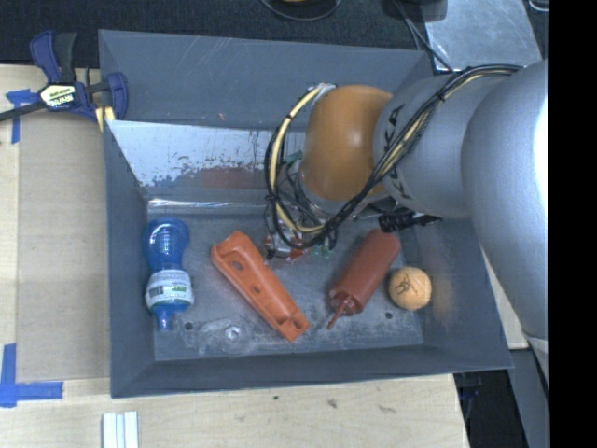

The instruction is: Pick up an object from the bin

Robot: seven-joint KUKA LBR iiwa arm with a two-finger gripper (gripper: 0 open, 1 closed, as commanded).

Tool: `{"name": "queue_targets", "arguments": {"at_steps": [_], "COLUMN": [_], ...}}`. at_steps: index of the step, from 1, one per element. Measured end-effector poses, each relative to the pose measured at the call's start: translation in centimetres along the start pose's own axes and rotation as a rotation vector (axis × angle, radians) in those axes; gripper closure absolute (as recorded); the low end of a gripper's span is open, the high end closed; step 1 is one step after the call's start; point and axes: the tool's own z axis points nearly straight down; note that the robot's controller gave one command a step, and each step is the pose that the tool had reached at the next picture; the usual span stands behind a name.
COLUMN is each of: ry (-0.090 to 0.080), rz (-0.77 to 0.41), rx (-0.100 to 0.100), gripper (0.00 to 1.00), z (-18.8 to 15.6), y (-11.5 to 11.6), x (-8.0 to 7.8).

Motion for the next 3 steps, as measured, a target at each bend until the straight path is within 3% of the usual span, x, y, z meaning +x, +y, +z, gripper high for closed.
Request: {"name": "queue_targets", "arguments": {"at_steps": [1,2,3], "ry": [0.000,-0.003,-0.003], "rz": [0.000,-0.020,-0.019], "rx": [0.000,-0.001,-0.001], "gripper": [1.00,1.00,1.00], "z": [0.0,-14.5,-14.5], "y": [0.0,1.1,1.1], "x": [0.0,2.2,2.2]}}
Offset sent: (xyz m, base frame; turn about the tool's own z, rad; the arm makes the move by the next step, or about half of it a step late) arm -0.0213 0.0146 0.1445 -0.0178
